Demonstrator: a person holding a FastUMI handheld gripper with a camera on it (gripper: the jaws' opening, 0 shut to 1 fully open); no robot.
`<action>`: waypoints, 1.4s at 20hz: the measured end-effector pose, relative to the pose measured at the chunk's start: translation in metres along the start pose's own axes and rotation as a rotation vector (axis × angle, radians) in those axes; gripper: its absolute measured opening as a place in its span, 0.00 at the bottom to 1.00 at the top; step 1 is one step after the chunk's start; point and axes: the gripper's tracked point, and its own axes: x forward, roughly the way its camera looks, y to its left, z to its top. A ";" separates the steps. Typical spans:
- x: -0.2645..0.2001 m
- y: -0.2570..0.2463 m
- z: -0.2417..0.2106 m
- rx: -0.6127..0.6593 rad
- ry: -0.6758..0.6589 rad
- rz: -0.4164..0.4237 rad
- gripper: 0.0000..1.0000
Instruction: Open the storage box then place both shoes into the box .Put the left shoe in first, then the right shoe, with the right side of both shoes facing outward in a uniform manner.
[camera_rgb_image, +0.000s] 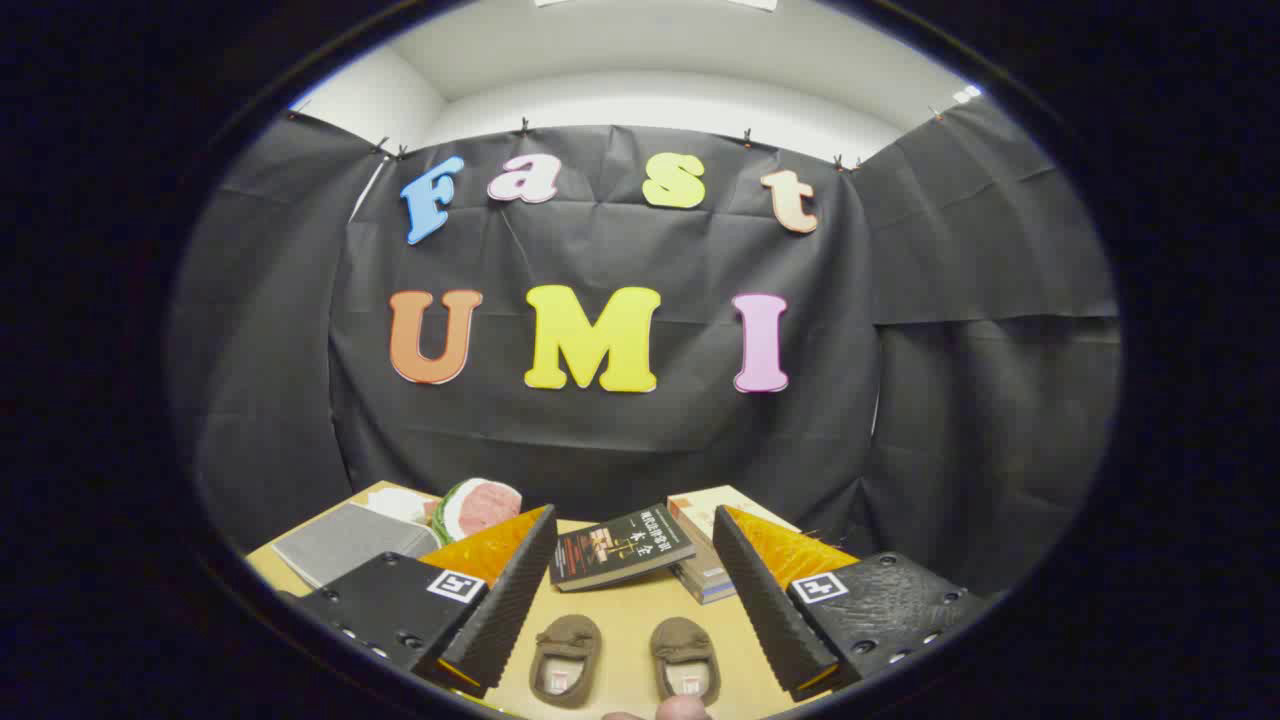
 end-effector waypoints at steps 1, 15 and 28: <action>-0.001 0.001 0.001 0.000 -0.001 0.005 0.95; -0.006 -0.014 0.012 -0.019 -0.022 0.036 0.95; 0.010 -0.018 0.008 0.027 -0.014 0.138 0.95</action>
